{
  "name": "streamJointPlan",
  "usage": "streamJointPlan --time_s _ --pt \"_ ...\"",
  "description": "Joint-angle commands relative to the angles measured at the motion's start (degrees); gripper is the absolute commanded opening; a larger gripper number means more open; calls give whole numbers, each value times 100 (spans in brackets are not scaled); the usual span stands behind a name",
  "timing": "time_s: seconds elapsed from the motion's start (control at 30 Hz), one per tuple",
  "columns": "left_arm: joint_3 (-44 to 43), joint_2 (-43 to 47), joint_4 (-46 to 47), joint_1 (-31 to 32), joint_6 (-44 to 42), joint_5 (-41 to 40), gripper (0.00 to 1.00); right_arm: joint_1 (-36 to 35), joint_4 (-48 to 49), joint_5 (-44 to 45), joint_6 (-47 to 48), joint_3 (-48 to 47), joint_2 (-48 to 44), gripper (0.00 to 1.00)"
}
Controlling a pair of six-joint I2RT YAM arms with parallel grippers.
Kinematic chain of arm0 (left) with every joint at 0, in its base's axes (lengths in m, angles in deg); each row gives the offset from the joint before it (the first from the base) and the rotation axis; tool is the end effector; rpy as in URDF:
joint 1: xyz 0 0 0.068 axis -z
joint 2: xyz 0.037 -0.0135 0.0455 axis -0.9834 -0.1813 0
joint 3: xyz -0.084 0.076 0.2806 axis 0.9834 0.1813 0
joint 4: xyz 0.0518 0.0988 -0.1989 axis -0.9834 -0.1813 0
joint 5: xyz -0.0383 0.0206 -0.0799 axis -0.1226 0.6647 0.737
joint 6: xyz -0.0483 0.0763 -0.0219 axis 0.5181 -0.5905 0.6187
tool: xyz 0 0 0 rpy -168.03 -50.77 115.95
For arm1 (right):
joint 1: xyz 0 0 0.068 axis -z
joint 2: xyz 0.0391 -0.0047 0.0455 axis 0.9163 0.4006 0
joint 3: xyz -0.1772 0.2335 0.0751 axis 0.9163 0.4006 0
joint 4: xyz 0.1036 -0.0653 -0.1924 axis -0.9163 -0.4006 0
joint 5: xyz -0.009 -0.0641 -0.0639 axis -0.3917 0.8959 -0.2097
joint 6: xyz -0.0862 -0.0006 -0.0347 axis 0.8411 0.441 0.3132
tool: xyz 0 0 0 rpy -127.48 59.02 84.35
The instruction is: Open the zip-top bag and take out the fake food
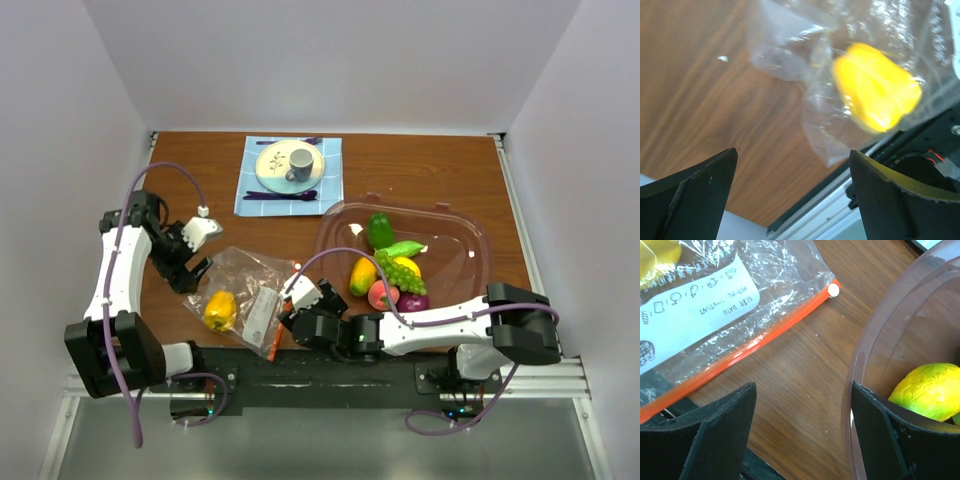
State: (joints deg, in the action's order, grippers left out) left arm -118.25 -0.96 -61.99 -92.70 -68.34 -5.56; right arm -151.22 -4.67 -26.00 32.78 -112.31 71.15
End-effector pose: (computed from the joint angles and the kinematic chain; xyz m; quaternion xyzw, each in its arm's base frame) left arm 0.1740 0.0139 0.2567 0.3834 0.9076 -0.0893 0.1462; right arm 0.0864 0.2950 0.2414 -0.3241 0.7922 0.0823 0.5106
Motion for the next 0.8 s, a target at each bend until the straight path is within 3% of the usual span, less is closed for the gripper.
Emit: streamJointPlan --time_s 0.0,0.23,0.3,0.33,0.37,0.43,0.6,0.77 --pt "405 121 -550 -56 -480 292 100 -33 379 -155 -53 -31 66 78" --pt "969 -142 468 -48 -164 81 100 -33 414 -208 -149 4 14 77" --pt "908 -388 514 -56 -128 194 89 -24 405 -252 -167 39 -30 76" --pt "759 -485 357 -56 -137 387 80 -33 414 -260 -202 48 -39 75" --pt "645 -677 251 -56 -137 510 43 -42 405 -287 -185 48 -30 75" --pt "216 -837 -118 -56 -146 791 2 -33 405 -226 -202 39 -30 76" --pt "-507 -645 -576 22 -103 1101 0 -33 142 221 -185 74 -232 80" --pt "-490 -92 -576 408 117 890 0 64 -437 811 -378 223 -557 81"
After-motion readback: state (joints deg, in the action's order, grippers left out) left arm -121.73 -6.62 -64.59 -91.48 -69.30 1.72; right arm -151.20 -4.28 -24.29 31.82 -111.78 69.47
